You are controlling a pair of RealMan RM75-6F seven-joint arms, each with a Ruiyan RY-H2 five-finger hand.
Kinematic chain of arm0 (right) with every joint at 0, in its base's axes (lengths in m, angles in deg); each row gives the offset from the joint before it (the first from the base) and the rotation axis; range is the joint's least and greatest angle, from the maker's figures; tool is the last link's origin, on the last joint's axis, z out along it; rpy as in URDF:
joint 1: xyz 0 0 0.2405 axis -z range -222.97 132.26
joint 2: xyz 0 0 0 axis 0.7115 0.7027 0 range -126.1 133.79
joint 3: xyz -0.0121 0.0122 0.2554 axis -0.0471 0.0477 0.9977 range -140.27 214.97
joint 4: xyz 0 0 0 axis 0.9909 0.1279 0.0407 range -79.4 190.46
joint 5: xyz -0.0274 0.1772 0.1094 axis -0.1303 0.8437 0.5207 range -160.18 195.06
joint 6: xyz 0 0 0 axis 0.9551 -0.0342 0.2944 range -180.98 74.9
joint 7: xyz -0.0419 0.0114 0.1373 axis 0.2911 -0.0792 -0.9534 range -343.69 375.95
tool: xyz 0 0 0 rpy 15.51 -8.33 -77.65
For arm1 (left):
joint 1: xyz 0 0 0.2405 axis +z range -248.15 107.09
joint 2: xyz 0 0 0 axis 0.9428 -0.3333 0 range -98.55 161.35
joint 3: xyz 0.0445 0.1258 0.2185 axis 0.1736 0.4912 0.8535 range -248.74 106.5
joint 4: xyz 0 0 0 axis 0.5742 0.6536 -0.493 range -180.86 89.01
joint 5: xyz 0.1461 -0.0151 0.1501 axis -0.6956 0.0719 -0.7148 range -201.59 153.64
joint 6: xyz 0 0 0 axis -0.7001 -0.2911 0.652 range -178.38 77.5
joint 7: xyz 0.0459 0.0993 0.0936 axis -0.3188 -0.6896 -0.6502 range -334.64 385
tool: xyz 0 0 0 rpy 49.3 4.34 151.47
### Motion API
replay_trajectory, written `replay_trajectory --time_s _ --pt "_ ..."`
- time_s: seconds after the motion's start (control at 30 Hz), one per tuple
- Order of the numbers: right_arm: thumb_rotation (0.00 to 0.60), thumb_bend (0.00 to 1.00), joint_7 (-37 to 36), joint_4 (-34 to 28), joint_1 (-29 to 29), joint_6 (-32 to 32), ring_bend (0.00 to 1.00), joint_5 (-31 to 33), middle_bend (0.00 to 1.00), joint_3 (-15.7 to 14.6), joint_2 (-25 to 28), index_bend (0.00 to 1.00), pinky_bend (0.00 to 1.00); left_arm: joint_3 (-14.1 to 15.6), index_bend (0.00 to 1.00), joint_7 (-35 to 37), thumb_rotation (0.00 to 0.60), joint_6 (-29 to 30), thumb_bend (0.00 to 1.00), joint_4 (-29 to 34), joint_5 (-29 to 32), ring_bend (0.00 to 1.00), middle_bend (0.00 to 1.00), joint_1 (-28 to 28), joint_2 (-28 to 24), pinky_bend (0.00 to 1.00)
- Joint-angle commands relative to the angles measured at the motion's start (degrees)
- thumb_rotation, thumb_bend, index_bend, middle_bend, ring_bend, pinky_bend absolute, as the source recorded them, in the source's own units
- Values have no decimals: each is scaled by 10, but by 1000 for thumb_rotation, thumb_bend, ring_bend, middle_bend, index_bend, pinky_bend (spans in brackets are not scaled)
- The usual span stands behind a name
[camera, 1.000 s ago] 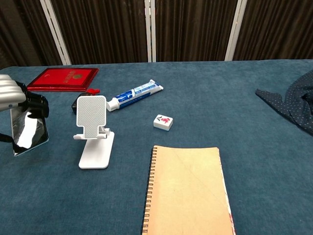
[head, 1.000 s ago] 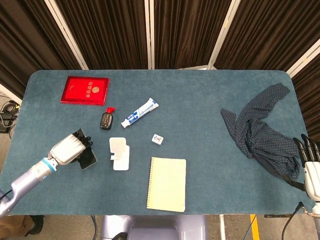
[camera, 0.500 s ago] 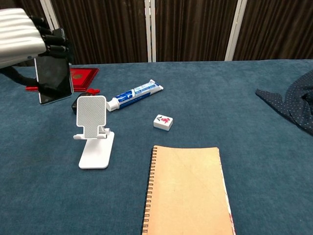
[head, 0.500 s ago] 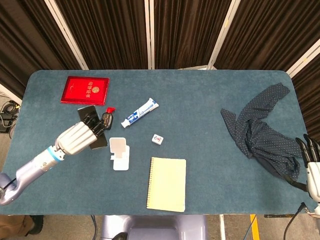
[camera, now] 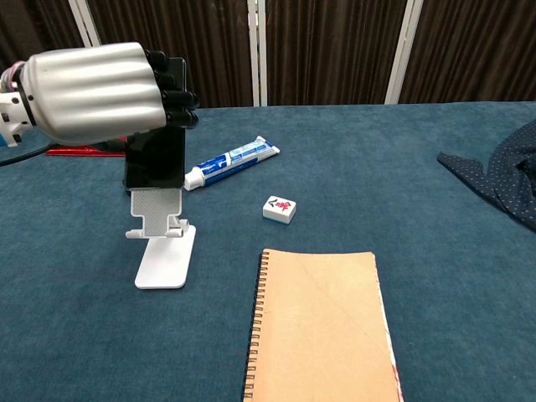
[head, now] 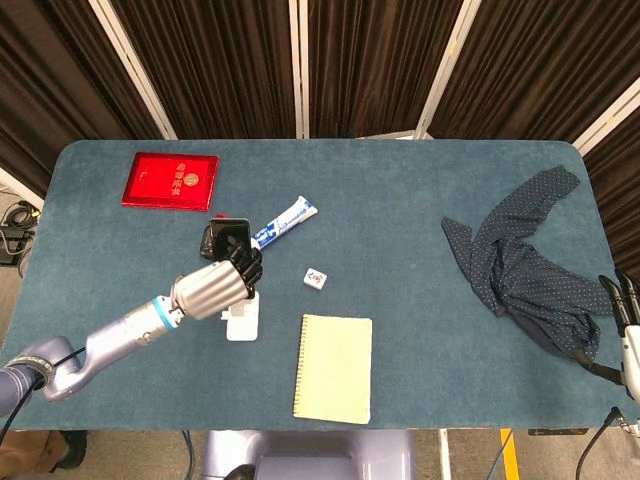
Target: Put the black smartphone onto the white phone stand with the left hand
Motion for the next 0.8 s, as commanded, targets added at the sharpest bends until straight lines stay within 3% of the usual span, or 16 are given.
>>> replay_trajectory --time_s 0.03,0.8 --pt "600 0 -3 0 1 0 0 0 0 0 1 0 0 3 583 -17 600 -15 0 10 2 448 472 -4 5 375" --pt "600 0 -16 0 2 0 0 0 0 0 6 0 0 22 571 -52 600 -12 0 -16 12 448 456 17 38 371"
